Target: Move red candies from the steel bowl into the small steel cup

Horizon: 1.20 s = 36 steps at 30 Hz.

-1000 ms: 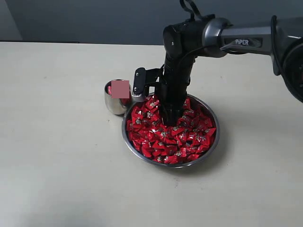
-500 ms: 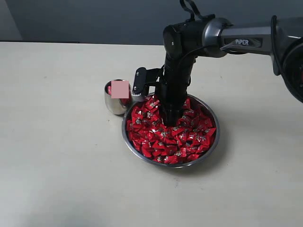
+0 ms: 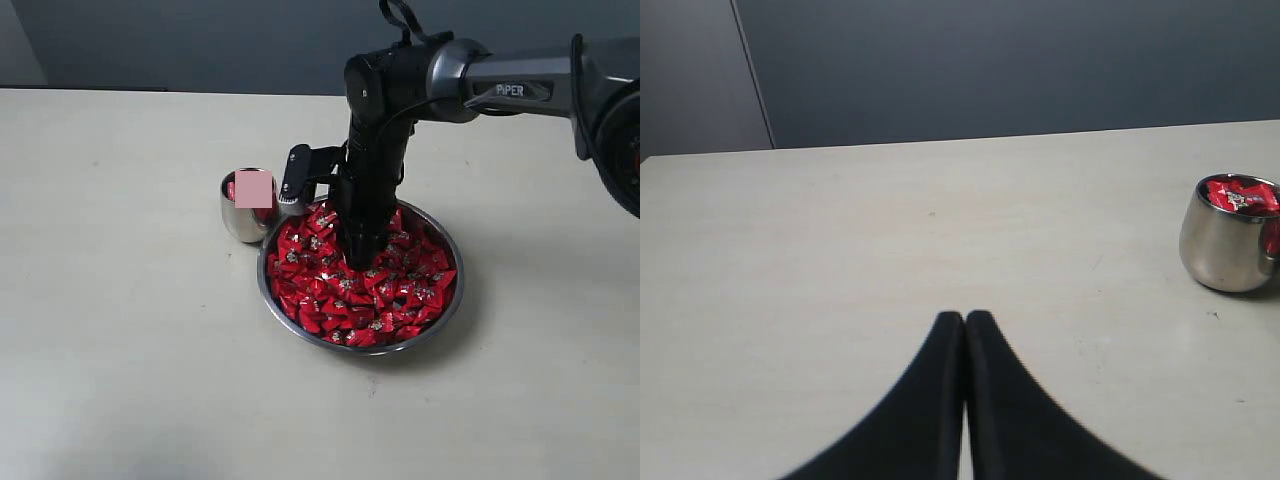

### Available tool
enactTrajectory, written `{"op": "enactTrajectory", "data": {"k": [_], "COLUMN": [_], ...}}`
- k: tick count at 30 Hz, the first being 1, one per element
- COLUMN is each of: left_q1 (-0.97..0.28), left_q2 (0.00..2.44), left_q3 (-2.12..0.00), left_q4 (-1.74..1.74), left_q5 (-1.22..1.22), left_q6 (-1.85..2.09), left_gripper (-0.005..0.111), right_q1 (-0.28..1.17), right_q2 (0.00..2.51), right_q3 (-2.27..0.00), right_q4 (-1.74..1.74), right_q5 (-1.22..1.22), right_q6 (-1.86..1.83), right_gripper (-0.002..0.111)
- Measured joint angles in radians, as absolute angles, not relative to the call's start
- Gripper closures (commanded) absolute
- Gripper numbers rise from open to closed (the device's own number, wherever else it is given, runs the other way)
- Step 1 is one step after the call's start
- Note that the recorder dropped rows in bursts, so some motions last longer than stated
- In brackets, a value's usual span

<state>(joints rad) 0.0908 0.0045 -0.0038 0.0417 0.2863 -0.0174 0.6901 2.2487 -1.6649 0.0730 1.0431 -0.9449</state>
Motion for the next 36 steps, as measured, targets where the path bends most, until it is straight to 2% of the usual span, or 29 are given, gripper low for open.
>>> {"op": "enactTrajectory", "data": {"k": [14,25,36], "left_q1": [0.091,0.091,0.091], "left_q2": [0.004,0.004,0.004], "left_q3": [-0.004,-0.004,-0.004], "left_q4": [0.042,0.042,0.042], "left_q5": [0.286,0.286,0.286], "left_q6": [-0.017,-0.017,-0.017], "left_gripper": [0.106,0.106,0.106], "right_q1": [0.690,0.690,0.690], "right_q2": [2.247,2.151,2.182], "right_q3": [-1.665,-1.665,-1.665], "right_q4": [0.063,0.089,0.096], "right_q5": [1.063,1.059,1.064], "right_q6": [-0.941,-0.939,-0.964], "right_gripper": [0.055,0.055,0.055]}}
